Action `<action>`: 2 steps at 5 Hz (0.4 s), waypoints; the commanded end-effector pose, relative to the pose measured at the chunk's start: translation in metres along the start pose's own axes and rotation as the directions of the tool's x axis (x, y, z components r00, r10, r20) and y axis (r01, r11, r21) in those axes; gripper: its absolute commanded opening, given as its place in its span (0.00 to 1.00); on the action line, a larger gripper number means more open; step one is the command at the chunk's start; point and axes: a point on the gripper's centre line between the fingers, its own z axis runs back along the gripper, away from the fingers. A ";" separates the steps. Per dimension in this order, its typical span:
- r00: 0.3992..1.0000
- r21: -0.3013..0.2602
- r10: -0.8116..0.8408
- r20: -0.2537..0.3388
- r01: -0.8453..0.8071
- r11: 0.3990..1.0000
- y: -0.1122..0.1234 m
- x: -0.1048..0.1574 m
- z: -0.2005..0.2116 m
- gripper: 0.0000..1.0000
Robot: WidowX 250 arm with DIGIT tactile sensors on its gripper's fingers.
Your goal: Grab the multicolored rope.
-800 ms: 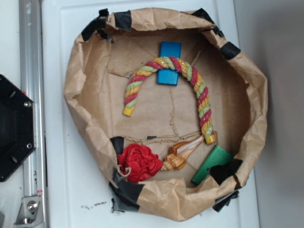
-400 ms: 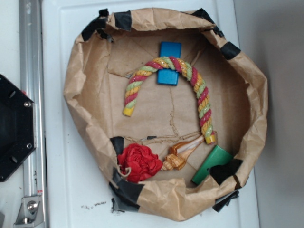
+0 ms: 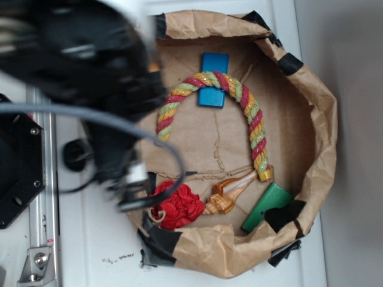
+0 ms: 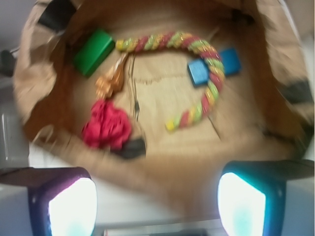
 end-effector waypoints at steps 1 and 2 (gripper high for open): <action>1.000 0.033 0.018 0.017 -0.018 0.999 0.021 0.037 -0.061 1.00; 0.999 0.066 0.046 -0.024 -0.044 0.997 0.036 0.015 -0.080 1.00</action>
